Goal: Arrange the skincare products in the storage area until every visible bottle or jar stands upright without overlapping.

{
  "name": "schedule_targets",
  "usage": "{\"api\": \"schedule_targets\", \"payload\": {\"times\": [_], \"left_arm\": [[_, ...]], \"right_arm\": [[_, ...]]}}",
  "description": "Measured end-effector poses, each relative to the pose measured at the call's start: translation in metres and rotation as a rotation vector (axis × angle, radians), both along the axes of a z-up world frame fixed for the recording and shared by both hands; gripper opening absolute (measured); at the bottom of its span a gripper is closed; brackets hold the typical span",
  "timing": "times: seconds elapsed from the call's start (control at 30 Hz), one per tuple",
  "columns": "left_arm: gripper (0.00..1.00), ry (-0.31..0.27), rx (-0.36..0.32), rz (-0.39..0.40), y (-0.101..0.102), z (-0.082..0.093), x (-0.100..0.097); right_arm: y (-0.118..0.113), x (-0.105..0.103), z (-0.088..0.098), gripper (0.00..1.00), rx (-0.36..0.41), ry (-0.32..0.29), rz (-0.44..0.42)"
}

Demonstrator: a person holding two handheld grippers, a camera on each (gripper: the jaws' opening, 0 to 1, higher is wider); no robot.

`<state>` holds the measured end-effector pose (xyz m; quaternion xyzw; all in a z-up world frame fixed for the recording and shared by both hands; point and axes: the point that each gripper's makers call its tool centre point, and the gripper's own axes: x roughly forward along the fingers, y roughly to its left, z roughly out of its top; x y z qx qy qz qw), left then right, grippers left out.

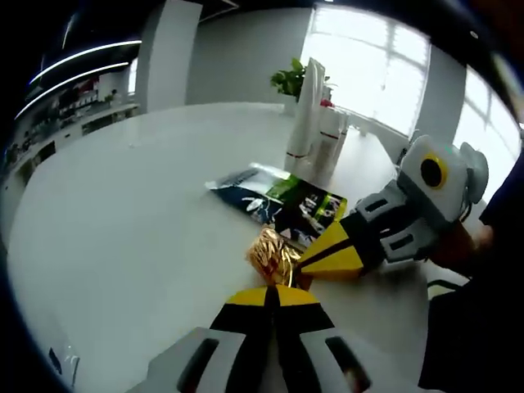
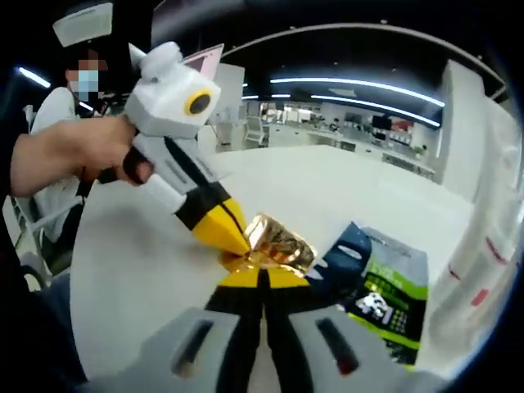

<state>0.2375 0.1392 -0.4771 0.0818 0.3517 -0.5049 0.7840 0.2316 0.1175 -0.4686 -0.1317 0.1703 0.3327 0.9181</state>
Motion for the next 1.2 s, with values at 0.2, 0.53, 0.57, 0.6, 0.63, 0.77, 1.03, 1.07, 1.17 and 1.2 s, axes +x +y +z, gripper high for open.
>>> {"api": "schedule_targets", "payload": {"times": [0.2,0.53,0.57,0.6,0.63,0.77,1.03,1.07,1.17,1.2], "left_arm": [[0.01,0.005,0.015,-0.004,0.0,0.0,0.0],[0.05,0.002,0.007,0.034,0.005,0.003,0.009],[0.05,0.0,0.009,0.036,0.006,0.003,0.009],[0.05,-0.002,0.01,0.04,0.007,0.004,0.01],[0.05,-0.005,0.013,0.043,0.009,0.004,0.011],[0.04,-0.041,0.04,0.074,0.022,0.007,0.018],[0.04,-0.056,-0.039,0.07,0.004,0.025,0.022],[0.04,-0.055,-0.032,0.064,0.0,0.023,0.022],[0.04,-0.045,-0.024,0.032,-0.01,0.017,0.017],[0.04,-0.044,-0.02,0.026,-0.012,0.015,0.015]], "right_arm": [[0.0,0.0,-0.002,0.0,0.006,0.005,-0.007],[0.001,-0.001,-0.001,0.0,-0.011,-0.01,-0.02],[0.001,-0.001,-0.001,0.0,-0.011,-0.01,-0.02],[0.001,-0.001,-0.001,0.0,-0.011,-0.01,-0.02],[0.001,-0.001,-0.001,0.0,-0.014,-0.012,-0.019],[0.001,0.0,-0.001,0.0,-0.021,-0.016,-0.015],[0.001,0.0,-0.001,0.0,-0.027,-0.019,-0.008],[0.001,0.0,-0.001,0.0,-0.027,-0.019,-0.007],[0.002,0.0,-0.002,0.0,-0.027,-0.02,-0.003],[0.002,0.0,-0.002,0.0,-0.027,-0.02,-0.002]]}}
